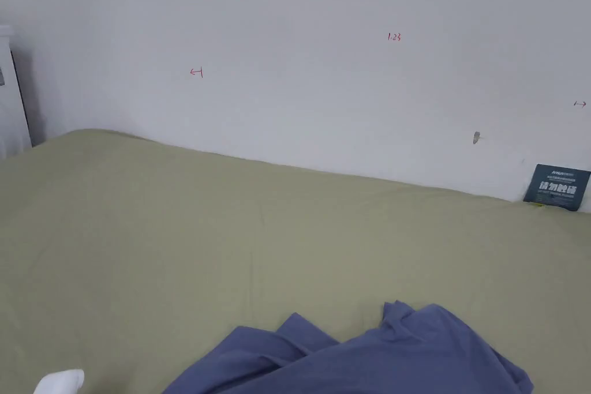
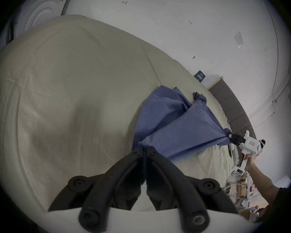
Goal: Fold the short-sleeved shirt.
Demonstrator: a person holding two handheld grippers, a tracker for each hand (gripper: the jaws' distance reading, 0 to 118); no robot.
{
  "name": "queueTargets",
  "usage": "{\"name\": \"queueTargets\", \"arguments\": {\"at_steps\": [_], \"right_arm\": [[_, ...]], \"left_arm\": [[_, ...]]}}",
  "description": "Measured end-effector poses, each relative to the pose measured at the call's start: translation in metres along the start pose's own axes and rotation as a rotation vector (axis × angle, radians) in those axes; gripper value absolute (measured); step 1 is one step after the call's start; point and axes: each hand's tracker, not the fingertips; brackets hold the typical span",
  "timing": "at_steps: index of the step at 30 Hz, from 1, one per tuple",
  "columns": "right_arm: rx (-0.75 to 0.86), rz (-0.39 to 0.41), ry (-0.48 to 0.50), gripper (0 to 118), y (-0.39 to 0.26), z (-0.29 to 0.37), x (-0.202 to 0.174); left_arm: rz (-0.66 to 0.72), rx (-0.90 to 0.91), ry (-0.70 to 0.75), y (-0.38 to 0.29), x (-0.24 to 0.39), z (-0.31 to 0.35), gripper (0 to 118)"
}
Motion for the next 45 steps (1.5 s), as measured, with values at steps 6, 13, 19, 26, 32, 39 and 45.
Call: {"name": "queueTargets", "arguments": {"at_steps": [6,13,19,26,32,39,45], "right_arm": [[0.021,-0.142,0.035,77,-0.002,0.033,0.001],[0.233,0.132,-0.124,76,-0.009,0.122,-0.091],[0.354,0.227,0.015,1,-0.078,0.171,-0.162],[0.298,0.341,0.065,1,-0.150,0.202,-0.196],[0.260,0.373,0.130,1,-0.162,0.192,-0.202],[0.272,0.376,0.110,1,-0.124,0.174,-0.192],[0.246,0.340,0.111,1,-0.101,0.151,-0.176]], "left_arm": [[-0.016,0.015,0.136,-0.021,0.018,0.015,109],[-0.194,0.421,0.257,-0.023,0.132,0.074,108],[-0.362,0.380,0.180,-0.091,0.224,0.069,0],[-0.469,0.365,0.214,-0.182,0.253,0.072,0],[-0.355,0.364,0.201,-0.165,0.234,0.078,0],[-0.249,0.255,0.393,-0.065,0.149,0.059,43],[-0.023,0.155,0.461,-0.018,0.065,0.011,111]]}}
